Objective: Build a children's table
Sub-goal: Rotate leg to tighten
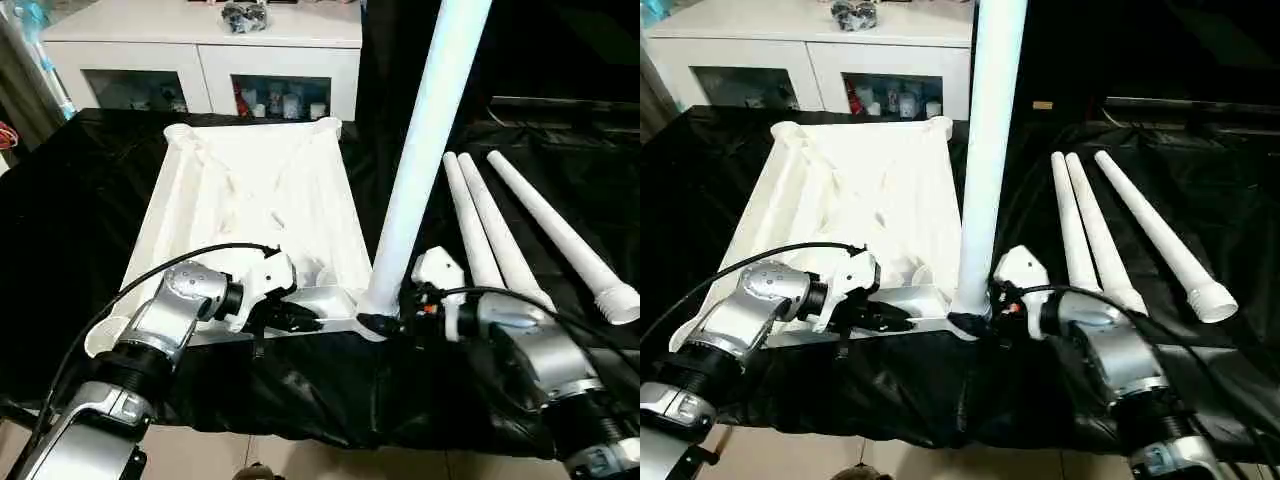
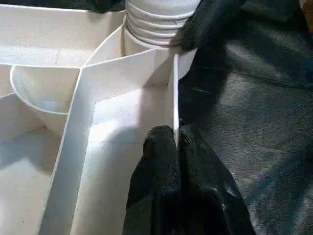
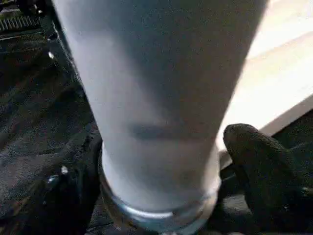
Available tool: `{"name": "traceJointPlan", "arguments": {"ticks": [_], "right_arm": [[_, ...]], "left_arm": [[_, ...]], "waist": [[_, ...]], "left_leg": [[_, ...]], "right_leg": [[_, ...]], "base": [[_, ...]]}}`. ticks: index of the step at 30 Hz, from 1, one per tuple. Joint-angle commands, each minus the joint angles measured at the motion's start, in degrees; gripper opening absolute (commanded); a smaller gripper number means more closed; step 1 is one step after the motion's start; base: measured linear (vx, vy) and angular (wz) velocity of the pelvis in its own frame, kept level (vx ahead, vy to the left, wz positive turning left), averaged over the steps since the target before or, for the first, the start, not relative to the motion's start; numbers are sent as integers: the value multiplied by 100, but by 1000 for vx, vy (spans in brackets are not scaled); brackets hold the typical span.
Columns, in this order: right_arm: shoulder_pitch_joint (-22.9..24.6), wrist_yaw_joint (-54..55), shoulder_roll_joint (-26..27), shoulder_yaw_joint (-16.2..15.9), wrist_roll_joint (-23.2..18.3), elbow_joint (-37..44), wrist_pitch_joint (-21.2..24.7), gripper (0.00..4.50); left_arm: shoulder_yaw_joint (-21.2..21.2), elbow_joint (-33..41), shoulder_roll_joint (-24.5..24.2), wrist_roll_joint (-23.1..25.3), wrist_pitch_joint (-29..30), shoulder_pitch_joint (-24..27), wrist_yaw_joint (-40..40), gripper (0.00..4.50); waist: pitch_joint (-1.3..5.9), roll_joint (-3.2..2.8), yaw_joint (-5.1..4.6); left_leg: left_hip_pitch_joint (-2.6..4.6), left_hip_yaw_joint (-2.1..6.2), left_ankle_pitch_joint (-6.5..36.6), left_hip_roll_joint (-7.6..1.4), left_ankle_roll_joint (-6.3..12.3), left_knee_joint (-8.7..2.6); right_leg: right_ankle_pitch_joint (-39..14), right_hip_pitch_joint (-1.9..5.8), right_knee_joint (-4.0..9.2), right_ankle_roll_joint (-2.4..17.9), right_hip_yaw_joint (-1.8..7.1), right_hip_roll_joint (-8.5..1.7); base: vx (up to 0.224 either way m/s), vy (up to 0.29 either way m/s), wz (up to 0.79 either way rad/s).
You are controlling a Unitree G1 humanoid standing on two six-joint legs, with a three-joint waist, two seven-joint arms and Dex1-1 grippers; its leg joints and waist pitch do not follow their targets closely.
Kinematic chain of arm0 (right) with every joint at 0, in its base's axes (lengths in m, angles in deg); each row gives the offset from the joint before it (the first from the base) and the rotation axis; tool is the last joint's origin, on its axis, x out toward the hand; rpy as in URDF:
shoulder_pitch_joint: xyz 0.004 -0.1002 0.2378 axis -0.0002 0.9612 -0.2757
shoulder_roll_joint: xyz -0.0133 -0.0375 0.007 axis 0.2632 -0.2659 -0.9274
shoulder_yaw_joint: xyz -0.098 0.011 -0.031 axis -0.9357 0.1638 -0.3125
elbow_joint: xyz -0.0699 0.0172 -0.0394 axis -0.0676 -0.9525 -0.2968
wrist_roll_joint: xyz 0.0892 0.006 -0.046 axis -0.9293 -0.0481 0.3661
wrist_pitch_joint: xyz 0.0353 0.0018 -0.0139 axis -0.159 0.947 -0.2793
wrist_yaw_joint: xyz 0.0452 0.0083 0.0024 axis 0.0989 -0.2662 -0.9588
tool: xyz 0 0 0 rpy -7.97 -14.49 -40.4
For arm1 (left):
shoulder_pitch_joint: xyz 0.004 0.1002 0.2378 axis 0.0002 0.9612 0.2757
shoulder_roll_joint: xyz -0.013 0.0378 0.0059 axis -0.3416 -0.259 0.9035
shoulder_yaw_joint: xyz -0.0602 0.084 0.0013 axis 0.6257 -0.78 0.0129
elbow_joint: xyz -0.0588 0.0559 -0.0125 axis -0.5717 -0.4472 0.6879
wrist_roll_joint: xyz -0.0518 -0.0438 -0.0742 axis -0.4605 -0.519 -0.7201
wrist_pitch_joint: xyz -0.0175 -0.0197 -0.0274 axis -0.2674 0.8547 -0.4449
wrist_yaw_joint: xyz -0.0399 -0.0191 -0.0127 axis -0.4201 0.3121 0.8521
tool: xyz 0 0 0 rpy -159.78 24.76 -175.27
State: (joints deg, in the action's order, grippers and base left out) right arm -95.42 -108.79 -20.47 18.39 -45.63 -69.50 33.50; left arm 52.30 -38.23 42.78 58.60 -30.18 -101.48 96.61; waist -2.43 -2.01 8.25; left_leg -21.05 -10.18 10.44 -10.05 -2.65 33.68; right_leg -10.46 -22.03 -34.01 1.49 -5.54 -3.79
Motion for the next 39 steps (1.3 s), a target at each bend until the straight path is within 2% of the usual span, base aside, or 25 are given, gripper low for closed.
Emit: {"name": "traceJointPlan", "arguments": {"ticks": [1, 6, 7, 16, 18, 20, 22, 24, 27, 31, 32, 33, 34, 36, 38, 39], "right_arm": [[-157, -9, 9, -24, -12, -48, -43, 350], [-185, -19, 93, -39, 7, -129, -25, 317], [-183, -16, 105, -37, 8, -129, -20, 298], [-46, 148, 246, 53, -32, -87, -15, 276], [12, 758, 461, 248, 45, -240, -85, 276], [20, 1277, 663, 347, 147, -407, -161, 276], [-40, 2292, 1122, 506, 307, -743, -183, 275], [-86, 2705, 1321, 557, 367, -874, -173, 275], [-307, 3458, 1919, 652, 355, -1221, -122, 275], [-387, 3545, 2107, 566, 432, -1290, -215, 275], [-425, 3484, 2215, 561, 399, -1312, -265, 310], [-435, 3373, 2263, 559, 355, -1279, -294, 310], [-429, 3282, 2260, 559, 320, -1239, -288, 347], [-405, 3116, 2233, 565, 275, -1153, -282, 350], [-284, 2764, 1925, 512, 301, -905, -296, 350], [-275, 2735, 1902, 509, 298, -889, -295, 350]], "left_arm": [[-208, 47, -22, 37, 103, 124, 192, 0], [-168, 100, -32, -28, 209, 110, 218, 0], [-156, 113, -31, -44, 230, 109, 218, 0], [-48, 124, 95, -86, 400, 55, -136, 0], [29, 97, 350, -53, 601, -12, -638, 0], [47, 66, 574, 7, 697, -58, -1007, 0], [45, 21, 990, 122, 922, -125, -1593, 0], [41, -9, 1152, 159, 1009, -148, -1806, 0], [28, -106, 1569, 201, 1178, -201, -2316, 0], [-19, -117, 1666, 220, 1201, -194, -2421, 0], [-46, -114, 1688, 235, 1193, -176, -2458, 0], [-79, -106, 1667, 261, 1155, -148, -2455, 0], [-94, -97, 1641, 271, 1136, -129, -2431, 0], [-115, -64, 1582, 307, 1095, -86, -2380, 0], [-124, 74, 1381, 279, 940, 34, -2088, 0], [-125, 83, 1368, 275, 929, 42, -2068, 0]], "waist": [[332, 35, -8], [333, 23, -20], [333, 24, -18], [327, 27, -22], [316, 95, -37], [303, 72, -49], [299, 76, -61], [279, 81, -105], [260, 71, -182], [257, 64, -219], [263, 46, -235], [256, 47, -241], [257, 50, -244], [253, 58, -257], [249, 86, -271], [253, 80, -262]], "left_leg": [[74, 147, 1223, -410, 283, -415], [79, 150, 1256, -412, 250, -421], [79, 149, 1263, -410, 246, -419], [74, 152, 1281, -407, 224, -423], [78, 148, 1299, -410, 204, -435], [102, 157, 1403, -402, 120, -441], [119, 165, 1503, -401, 54, -453], [106, 179, 1612, -379, -9, -476], [126, 187, 1772, -343, -6, -471], [124, 196, 1835, -348, 26, -483], [125, 198, 1880, -360, 14, -492], [127, 201, 1914, -362, 14, -498], [133, 198, 1948, -360, 19, -497], [128, 194, 1957, -356, 39, -499], [115, 199, 1951, -362, 72, -504], [108, 207, 1938, -368, 86, -505]], "right_leg": [[-1459, 234, 406, 1067, 364, -601], [-1449, 229, 407, 1082, 366, -599], [-1447, 234, 406, 1087, 369, -605], [-1470, 231, 412, 1084, 373, -607], [-1625, 228, 424, 1061, 376, -623], [-2014, 205, 475, 964, 375, -634], [-2133, 189, 502, 926, 371, -636], [-2324, 196, 526, 852, 364, -631], [-2739, 186, 598, 689, 359, -643], [-2831, 176, 626, 587, 360, -628], [-2733, 166, 614, 591, 365, -620], [-2726, 162, 615, 599, 367, -617], [-2708, 160, 613, 609, 369, -617], [-2721, 162, 616, 615, 372, -615], [-2778, 170, 623, 597, 374, -627], [-2759, 183, 613, 583, 375, -632]], "base": [[0, 0, 0], [0, 0, 0], [0, 0, 0], [0, 0, 0], [0, 0, 0], [0, 0, 0], [0, 0, 0], [0, 0, 0], [0, 0, 0], [0, 0, 0], [0, 0, 0], [0, 0, 0], [0, 0, 0], [0, 0, 0], [0, 0, 0], [0, 0, 0]]}}
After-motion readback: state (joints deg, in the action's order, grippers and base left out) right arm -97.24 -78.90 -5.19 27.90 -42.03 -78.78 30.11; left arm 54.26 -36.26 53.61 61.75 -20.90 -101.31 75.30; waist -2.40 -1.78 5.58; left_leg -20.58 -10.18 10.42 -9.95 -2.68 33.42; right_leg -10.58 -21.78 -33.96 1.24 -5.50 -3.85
